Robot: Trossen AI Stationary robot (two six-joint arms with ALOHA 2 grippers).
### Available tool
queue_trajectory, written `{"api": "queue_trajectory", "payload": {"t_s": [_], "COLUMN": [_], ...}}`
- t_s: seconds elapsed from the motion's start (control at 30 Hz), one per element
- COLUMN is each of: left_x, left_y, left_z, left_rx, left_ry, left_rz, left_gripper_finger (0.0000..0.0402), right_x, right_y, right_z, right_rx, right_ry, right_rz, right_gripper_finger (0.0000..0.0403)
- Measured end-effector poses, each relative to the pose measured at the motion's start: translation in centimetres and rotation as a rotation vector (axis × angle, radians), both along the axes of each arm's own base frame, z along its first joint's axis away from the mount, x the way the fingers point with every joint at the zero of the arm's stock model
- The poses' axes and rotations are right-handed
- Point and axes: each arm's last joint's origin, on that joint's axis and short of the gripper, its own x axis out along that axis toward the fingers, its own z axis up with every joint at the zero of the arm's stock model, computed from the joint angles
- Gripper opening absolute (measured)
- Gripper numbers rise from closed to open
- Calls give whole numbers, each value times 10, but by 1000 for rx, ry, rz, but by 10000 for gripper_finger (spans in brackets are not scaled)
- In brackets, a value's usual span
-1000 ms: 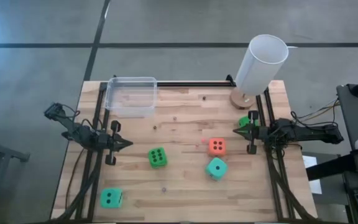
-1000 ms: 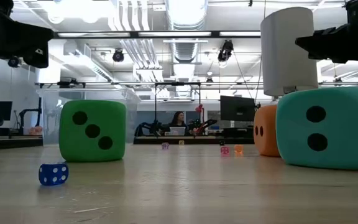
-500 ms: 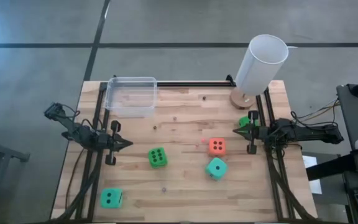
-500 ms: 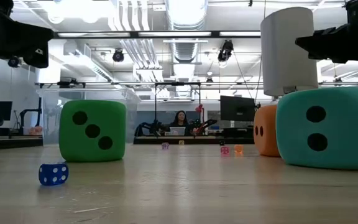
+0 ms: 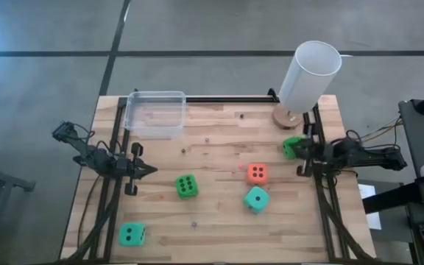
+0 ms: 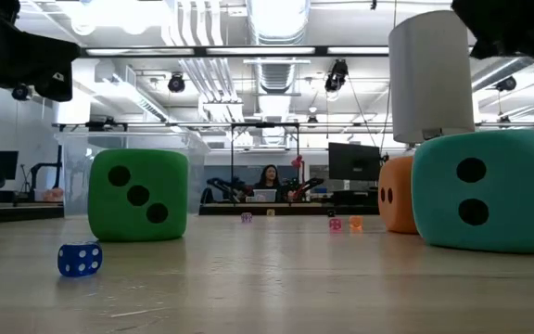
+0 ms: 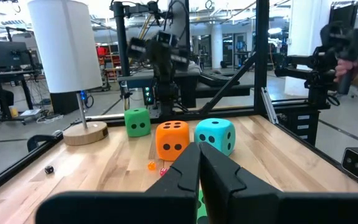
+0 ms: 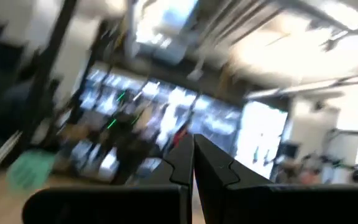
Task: Pick & Place Dice
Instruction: Put the left green large dice into the transparent bin
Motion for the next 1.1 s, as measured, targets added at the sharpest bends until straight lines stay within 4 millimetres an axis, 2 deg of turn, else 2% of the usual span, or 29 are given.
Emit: {"api": "queue_trajectory", "payload": {"t_s": [0.1, 0.2, 0.5, 0.67, 0.9, 1.1], "left_x": [0, 0, 0, 0, 0, 0], "left_y": [0, 0, 0, 0, 0, 0], "left_z": [0, 0, 0, 0, 0, 6], "left_rx": [0, 0, 0, 0, 25, -12], "left_ry": [0, 0, 0, 0, -2, -57], "left_rz": [0, 0, 1, 0, 3, 4], "left_gripper_finger": [15, 15, 15, 15, 15, 15], "right_x": [-5, -8, -31, -42, -40, -34], "right_y": [-3, -6, -7, -8, -8, -8], "right_z": [8, 19, 76, 106, 136, 146], "right_rx": [53, 100, 97, 119, 91, 79], "right_ry": [-87, -94, 143, 200, 201, 283], "right_rz": [-87, -160, -177, -170, -180, -184], "right_gripper_finger": [8, 8, 8, 8, 8, 8]}}
